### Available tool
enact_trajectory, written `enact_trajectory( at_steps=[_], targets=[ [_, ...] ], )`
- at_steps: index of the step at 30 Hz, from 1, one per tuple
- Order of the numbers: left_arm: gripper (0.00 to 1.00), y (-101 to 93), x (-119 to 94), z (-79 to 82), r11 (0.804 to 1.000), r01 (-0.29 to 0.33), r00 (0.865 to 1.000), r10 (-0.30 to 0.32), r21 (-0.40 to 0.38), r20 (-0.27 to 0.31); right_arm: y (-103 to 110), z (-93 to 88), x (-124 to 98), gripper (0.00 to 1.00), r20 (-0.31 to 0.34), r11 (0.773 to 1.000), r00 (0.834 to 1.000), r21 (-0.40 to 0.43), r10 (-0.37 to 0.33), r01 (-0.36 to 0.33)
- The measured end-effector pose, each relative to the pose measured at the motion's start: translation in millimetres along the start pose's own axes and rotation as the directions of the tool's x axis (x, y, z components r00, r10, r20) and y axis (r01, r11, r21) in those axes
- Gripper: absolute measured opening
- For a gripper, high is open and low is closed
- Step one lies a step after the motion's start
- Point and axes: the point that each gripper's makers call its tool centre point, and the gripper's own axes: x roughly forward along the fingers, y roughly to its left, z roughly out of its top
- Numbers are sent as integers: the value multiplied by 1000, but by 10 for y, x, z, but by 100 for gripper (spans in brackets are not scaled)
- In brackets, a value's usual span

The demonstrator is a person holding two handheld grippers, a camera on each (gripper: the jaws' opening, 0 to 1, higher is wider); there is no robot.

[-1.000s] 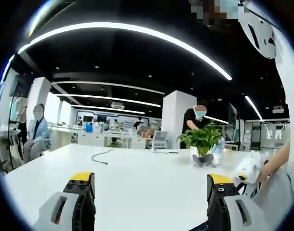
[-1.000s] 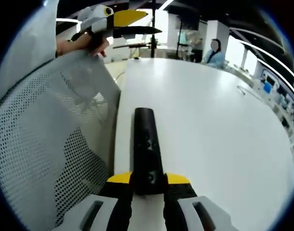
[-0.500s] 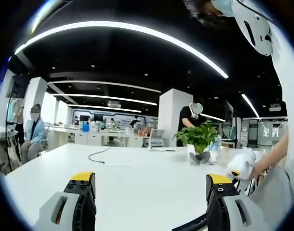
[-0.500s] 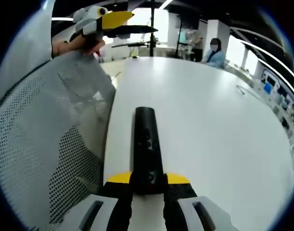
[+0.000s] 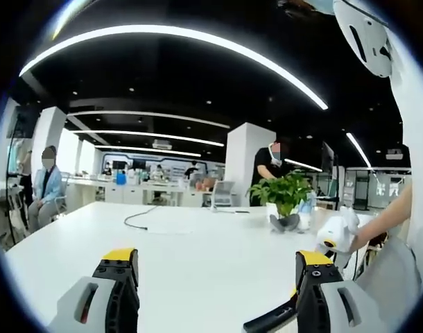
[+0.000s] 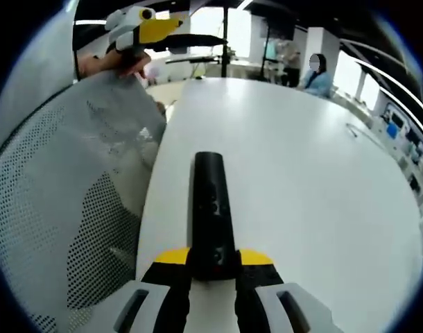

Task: Press the specified remote control buttons in sequence, fully releasing each button before pressing the next.

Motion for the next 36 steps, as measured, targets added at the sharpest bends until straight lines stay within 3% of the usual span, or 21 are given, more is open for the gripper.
enact_trajectory(
  at_steps=[9,14,19,29,36],
  targets=[
    [97,-35,21,-75,1000,14,999,-15,-12,-42,-221,-5,-12,21,5,1000,1000,11,-22,22],
    [97,-5,-7,-69,1000,12,1000,-13,-13,-23,-333,-34,-44,21,-22,999,999,19,-36,36],
    [97,-8,0,-106,1000,9,999,-10,-4,-47,-386,-40,-31,21,-38,998,999,43,-36,38],
    [97,14,-8,-102,1000,2,999,-2,-4,-32,-450,-43,-17,21,-73,1000,997,10,-20,21],
    [97,0,-10,-98,1000,9,999,-10,-12,-31,-605,-57,-12,21,-94,1000,995,11,-22,23]
  ],
)
